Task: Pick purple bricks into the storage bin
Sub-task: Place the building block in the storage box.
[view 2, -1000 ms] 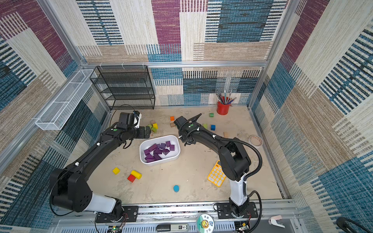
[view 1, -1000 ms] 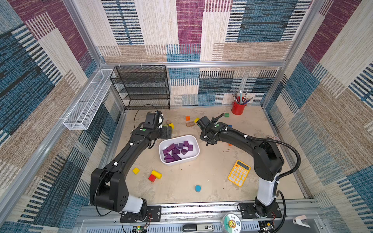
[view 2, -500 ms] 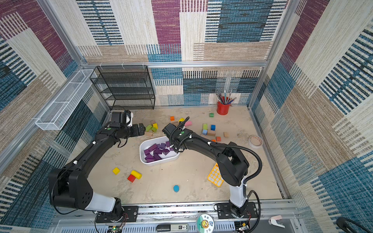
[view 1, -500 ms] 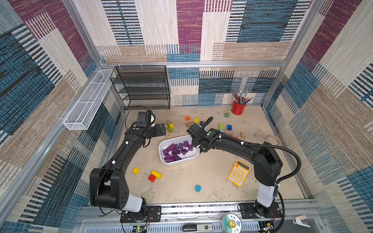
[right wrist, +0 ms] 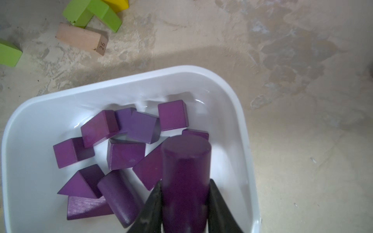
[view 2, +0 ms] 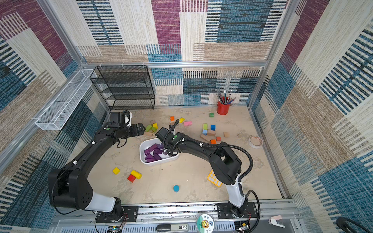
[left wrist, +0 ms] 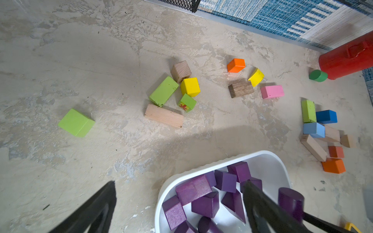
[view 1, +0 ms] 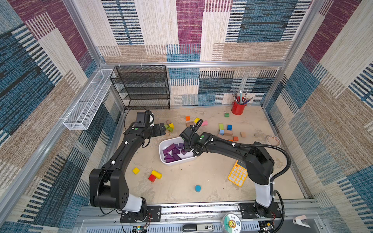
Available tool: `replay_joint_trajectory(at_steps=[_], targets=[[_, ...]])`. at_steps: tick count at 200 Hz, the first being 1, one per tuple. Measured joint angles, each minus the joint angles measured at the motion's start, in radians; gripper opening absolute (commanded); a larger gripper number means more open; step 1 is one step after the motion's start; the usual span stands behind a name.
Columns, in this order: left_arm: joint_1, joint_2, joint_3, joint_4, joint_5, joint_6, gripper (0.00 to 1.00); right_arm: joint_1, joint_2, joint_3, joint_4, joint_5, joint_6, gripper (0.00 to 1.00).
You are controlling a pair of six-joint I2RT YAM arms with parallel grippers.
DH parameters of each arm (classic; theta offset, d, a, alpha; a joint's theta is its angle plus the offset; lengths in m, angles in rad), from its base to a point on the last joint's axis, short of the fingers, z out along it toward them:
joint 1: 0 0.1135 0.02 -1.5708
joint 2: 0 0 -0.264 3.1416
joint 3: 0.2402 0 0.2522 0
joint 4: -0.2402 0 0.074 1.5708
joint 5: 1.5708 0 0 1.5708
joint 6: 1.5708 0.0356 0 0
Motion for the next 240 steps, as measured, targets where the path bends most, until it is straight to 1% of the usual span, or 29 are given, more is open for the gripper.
replay_joint_trajectory(at_steps=[90,111,132,153,195,240], targets=[[0.003,0.0,0.0,0.001,0.01,-0.01,0.99,0.005,0.089,0.043,0.003,-0.047,-0.04,0.34],[0.004,0.0,0.0,0.002,0.011,-0.011,0.99,0.005,0.095,0.061,0.01,-0.051,-0.049,0.38],[0.005,0.0,-0.002,0.005,0.013,-0.011,0.99,0.005,0.105,0.066,0.011,-0.053,-0.054,0.46],[0.005,0.0,-0.004,0.006,0.015,-0.01,0.99,0.005,0.106,0.072,0.008,-0.054,-0.061,0.5],[0.005,-0.001,-0.006,0.006,0.015,-0.01,0.99,0.005,0.103,0.079,0.007,-0.053,-0.069,0.52],[0.005,-0.001,-0.008,0.008,0.024,-0.01,0.99,0.005,0.066,0.102,0.01,-0.032,-0.094,0.57]])
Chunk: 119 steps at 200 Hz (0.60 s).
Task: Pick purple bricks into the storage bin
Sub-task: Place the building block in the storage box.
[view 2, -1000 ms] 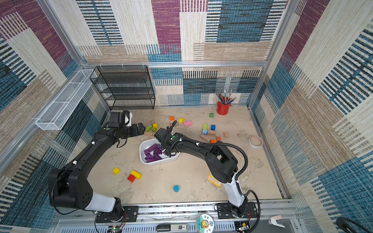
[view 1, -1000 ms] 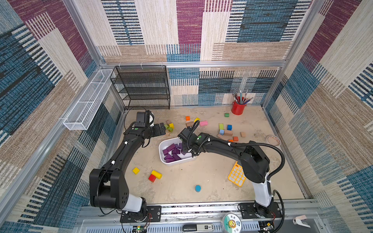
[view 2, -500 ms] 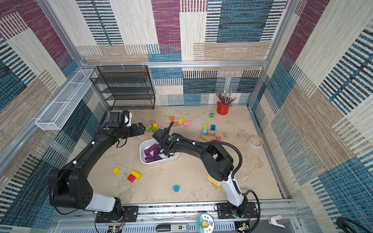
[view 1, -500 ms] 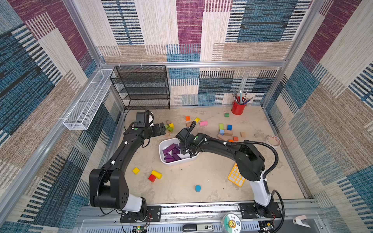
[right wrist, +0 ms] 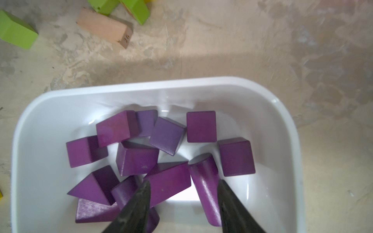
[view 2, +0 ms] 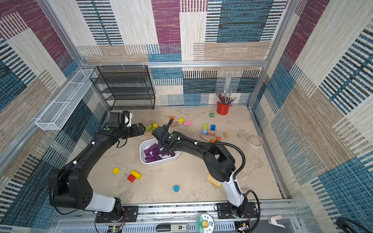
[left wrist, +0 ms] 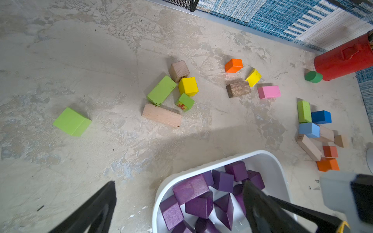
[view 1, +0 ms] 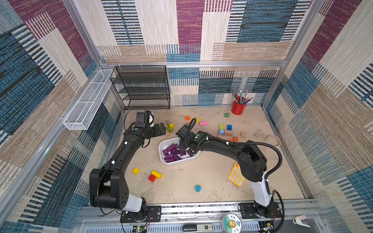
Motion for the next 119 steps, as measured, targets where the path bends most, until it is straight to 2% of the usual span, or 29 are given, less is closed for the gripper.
replay_joint_trajectory(at_steps=[68,119], targets=[[0.0,-0.002,-0.006,0.003,-0.009,0.0,0.99,-0.001,-0.051,-0.027,0.056,0.035,-0.082,0.67],[0.0,-0.016,-0.032,0.014,-0.058,0.005,0.99,-0.003,-0.134,-0.144,0.156,0.035,-0.207,0.87]])
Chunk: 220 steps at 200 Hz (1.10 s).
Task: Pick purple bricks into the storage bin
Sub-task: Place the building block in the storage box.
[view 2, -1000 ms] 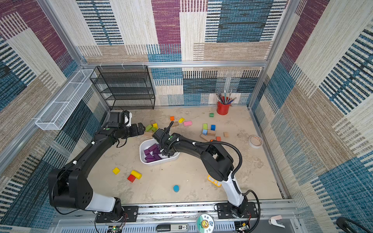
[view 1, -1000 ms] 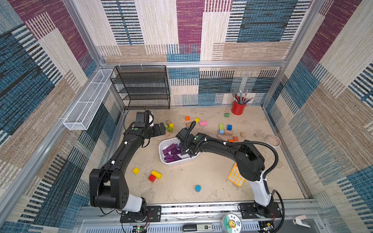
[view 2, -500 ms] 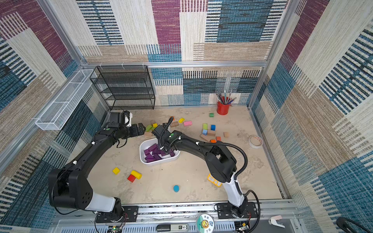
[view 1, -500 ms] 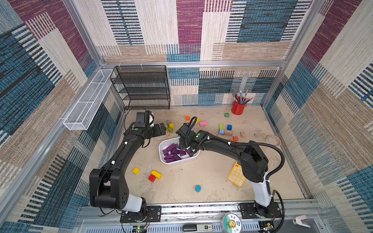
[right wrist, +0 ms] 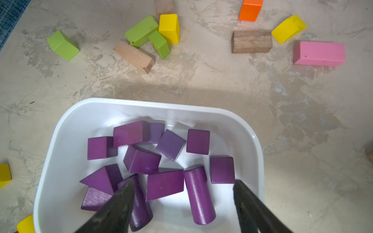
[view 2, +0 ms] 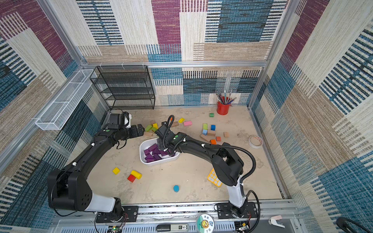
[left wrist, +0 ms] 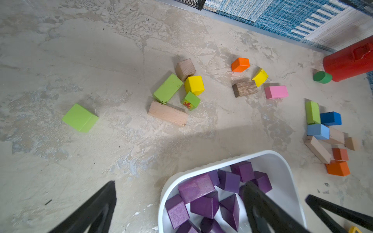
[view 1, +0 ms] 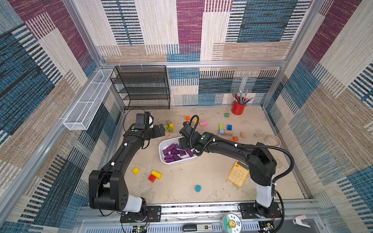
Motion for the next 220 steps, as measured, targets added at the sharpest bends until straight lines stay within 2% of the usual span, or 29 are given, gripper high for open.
replay_joint_trajectory(at_steps=[18,106,171,220], targets=[[0.0,0.009,0.008,-0.006,-0.026,0.002,0.99,-0.005,-0.035,-0.036,0.035,-0.002,-0.043,1.0],[0.0,-0.024,0.063,-0.058,-0.141,0.016,0.99,-0.144,-0.195,-0.163,0.224,-0.184,-0.217,0.99],[0.0,-0.102,-0.005,-0.076,-0.197,0.032,0.99,-0.239,-0.266,-0.182,0.32,-0.202,-0.312,0.99],[0.0,-0.191,-0.107,-0.011,-0.249,0.063,0.99,-0.339,-0.391,-0.299,0.412,-0.185,-0.366,0.99]])
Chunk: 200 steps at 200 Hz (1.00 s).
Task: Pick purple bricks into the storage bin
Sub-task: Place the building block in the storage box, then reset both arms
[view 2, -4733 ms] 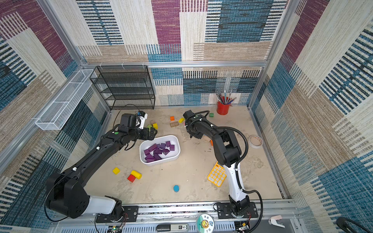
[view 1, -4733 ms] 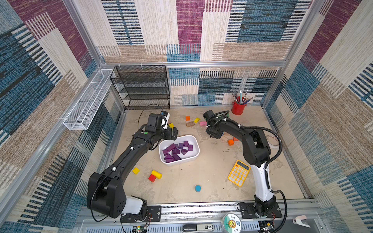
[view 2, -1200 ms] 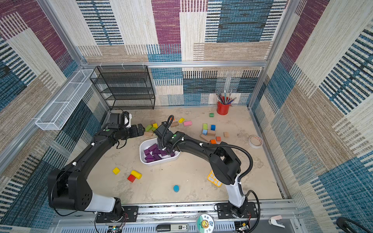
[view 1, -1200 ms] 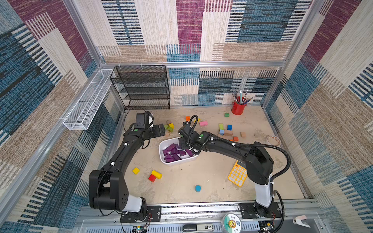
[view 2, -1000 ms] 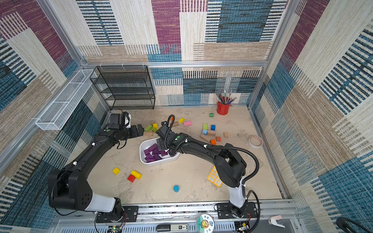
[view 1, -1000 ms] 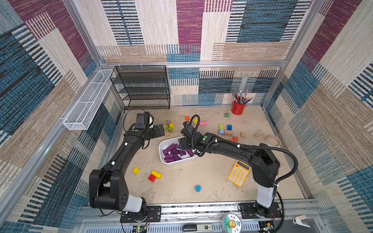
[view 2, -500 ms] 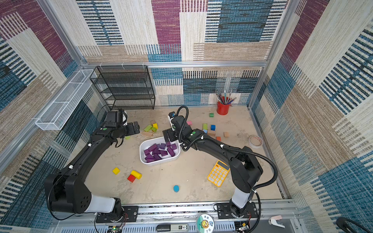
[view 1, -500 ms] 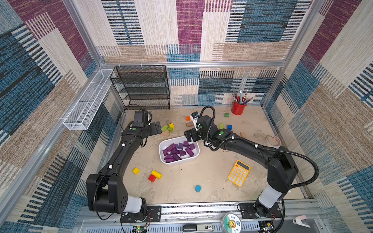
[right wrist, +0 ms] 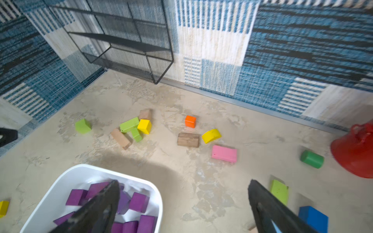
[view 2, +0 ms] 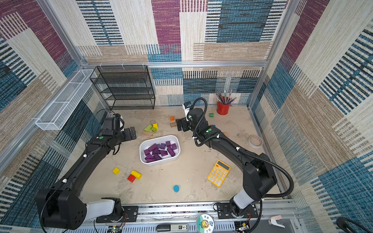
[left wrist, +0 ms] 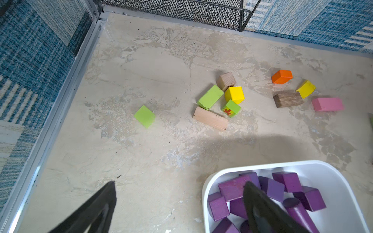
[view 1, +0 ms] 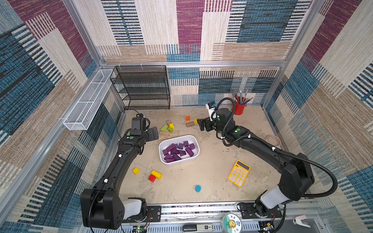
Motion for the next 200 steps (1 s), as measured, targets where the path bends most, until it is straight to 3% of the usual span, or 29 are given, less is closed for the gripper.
replay_joint_trajectory(at_steps=[108,200], targets=[[0.024,-0.07,-0.289,0.346,-0.027,0.048,0.99,-0.151,-0.367,-0.507,0.344,0.106,-0.113,0.99],[0.06,-0.029,-0.478,0.68,-0.031,0.077,0.99,-0.328,-0.414,-0.793,0.657,0.121,-0.148,0.99]])
